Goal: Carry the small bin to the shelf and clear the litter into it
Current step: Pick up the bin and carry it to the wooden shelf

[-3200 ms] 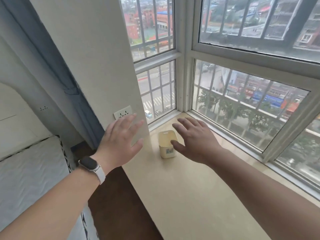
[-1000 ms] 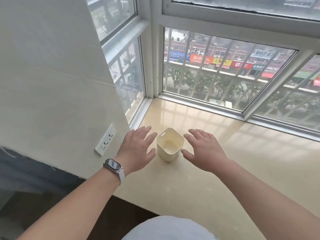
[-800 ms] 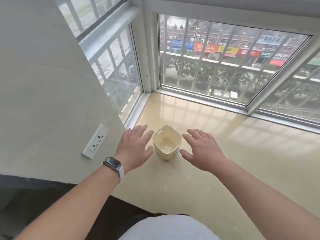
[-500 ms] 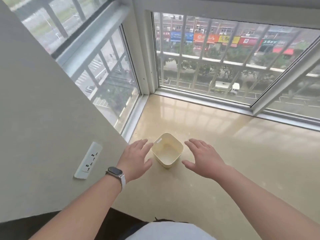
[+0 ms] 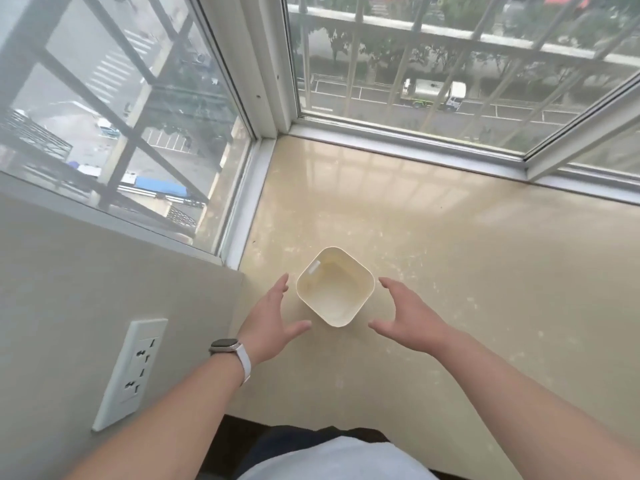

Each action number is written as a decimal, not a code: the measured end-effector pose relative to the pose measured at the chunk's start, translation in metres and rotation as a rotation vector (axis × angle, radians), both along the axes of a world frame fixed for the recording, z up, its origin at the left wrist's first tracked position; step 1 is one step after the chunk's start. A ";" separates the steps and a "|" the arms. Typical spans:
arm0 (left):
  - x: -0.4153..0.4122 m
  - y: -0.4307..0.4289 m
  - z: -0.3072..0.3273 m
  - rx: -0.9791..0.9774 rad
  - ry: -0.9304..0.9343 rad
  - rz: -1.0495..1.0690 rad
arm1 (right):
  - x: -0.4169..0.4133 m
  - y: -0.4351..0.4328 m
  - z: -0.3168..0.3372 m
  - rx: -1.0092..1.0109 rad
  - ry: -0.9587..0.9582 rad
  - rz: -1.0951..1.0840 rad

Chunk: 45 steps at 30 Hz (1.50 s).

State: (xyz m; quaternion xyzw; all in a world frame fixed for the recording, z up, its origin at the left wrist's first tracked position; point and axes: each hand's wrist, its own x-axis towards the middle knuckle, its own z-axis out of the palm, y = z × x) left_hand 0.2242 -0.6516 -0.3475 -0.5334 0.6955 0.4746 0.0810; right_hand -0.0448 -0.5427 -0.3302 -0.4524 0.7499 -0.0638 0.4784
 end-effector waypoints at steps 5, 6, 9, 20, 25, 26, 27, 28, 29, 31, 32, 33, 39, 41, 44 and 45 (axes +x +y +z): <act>-0.007 -0.011 -0.023 0.095 0.021 0.010 | 0.002 -0.011 -0.028 0.053 -0.129 -0.118; -0.009 -0.013 -0.027 0.103 0.028 0.001 | 0.003 -0.014 -0.031 0.056 -0.160 -0.146; -0.013 -0.020 -0.035 0.116 0.060 -0.030 | 0.006 -0.021 -0.040 0.073 -0.234 -0.208; -0.026 -0.027 -0.041 0.085 0.131 -0.051 | 0.009 -0.029 -0.048 0.060 -0.298 -0.222; -0.032 -0.022 -0.035 0.085 0.155 -0.027 | 0.004 -0.023 -0.040 0.062 -0.294 -0.196; -0.031 -0.020 -0.032 0.081 0.155 -0.021 | 0.003 -0.021 -0.037 0.060 -0.293 -0.190; -0.030 -0.019 -0.029 0.077 0.160 -0.016 | 0.002 -0.020 -0.032 0.051 -0.296 -0.187; -0.029 -0.018 -0.025 0.067 0.171 -0.015 | 0.001 -0.019 -0.027 0.040 -0.300 -0.185; -0.028 -0.017 -0.020 0.055 0.187 -0.016 | 0.001 -0.017 -0.022 0.024 -0.302 -0.183; -0.028 -0.017 -0.007 0.031 0.222 -0.020 | 0.001 -0.014 -0.011 -0.012 -0.302 -0.186; -0.028 -0.018 0.000 0.021 0.241 -0.022 | 0.001 -0.012 -0.004 -0.032 -0.303 -0.192; -0.028 -0.019 0.007 0.012 0.260 -0.023 | 0.001 -0.010 0.004 -0.053 -0.304 -0.201; -0.039 -0.014 0.072 -0.083 0.456 -0.018 | 0.004 0.007 0.060 -0.199 -0.336 -0.326; -0.043 -0.006 0.099 -0.140 0.529 -0.043 | 0.006 0.016 0.082 -0.266 -0.331 -0.353; -0.043 0.010 0.130 -0.189 0.608 -0.070 | 0.010 0.035 0.113 -0.364 -0.296 -0.349; -0.041 0.017 0.137 -0.200 0.621 -0.078 | 0.011 0.041 0.124 -0.396 -0.282 -0.344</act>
